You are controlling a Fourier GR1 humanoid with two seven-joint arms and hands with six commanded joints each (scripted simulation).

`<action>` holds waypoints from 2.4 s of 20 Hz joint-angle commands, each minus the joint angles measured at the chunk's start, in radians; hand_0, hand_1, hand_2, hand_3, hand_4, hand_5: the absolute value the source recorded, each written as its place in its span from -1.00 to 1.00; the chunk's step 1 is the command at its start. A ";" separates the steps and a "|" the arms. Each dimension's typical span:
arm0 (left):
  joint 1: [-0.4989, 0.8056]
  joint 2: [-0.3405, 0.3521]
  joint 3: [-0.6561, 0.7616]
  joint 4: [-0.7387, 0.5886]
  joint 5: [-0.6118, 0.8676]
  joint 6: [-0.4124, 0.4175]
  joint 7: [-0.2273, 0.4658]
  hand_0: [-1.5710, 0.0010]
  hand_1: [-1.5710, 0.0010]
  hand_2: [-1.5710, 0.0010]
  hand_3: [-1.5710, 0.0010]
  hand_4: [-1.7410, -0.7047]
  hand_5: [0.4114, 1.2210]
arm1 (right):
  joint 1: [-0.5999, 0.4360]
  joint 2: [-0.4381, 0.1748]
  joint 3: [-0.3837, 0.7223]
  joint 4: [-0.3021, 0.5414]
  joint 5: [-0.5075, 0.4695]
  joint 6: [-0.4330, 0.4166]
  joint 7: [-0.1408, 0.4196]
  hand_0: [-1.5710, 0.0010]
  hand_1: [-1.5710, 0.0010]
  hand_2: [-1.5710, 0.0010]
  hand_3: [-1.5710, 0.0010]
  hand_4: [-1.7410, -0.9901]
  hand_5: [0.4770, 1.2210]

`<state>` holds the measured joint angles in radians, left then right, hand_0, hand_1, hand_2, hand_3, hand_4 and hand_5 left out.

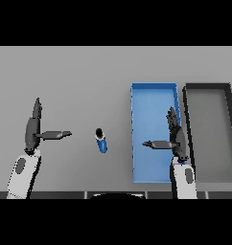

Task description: Pick up the blue pipe and place it into the blue bin.

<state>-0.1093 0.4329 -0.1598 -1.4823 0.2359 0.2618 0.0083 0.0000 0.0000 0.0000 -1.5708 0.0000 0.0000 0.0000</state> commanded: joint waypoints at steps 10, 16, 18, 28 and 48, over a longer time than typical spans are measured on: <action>-0.010 0.162 -0.071 0.023 -0.011 -0.281 -0.107 1.00 1.00 1.00 1.00 0.49 -0.54 | 0.041 -0.157 0.087 -0.062 0.178 0.052 -0.093 1.00 1.00 1.00 1.00 0.45 -0.70; 0.020 0.204 -0.107 -0.033 -0.001 -0.377 -0.160 1.00 1.00 1.00 1.00 0.49 -0.57 | 0.044 -0.168 0.107 -0.092 0.200 0.059 -0.069 1.00 1.00 1.00 1.00 0.49 -0.72; 0.052 0.230 -0.136 -0.092 0.011 -0.426 -0.160 1.00 1.00 1.00 1.00 0.46 -0.59 | 0.045 -0.163 0.104 -0.085 0.192 0.060 -0.064 1.00 1.00 1.00 1.00 0.46 -0.73; 0.058 0.181 -0.350 -0.220 -0.111 -0.487 0.007 1.00 1.00 1.00 1.00 0.24 -0.87 | 0.049 -0.164 0.103 -0.105 0.179 0.070 -0.056 1.00 1.00 1.00 1.00 0.41 -0.75; -0.102 -0.188 -0.390 0.128 -0.150 -0.424 -0.110 1.00 0.94 0.79 0.86 0.09 -0.53 | 0.071 -0.168 0.091 -0.125 0.163 0.075 -0.049 1.00 1.00 1.00 1.00 0.48 -0.79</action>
<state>-0.2117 0.2442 -0.5496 -1.3543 0.0864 -0.1620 -0.1023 0.0711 -0.1685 0.0904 -1.6959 0.1633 0.0744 -0.0472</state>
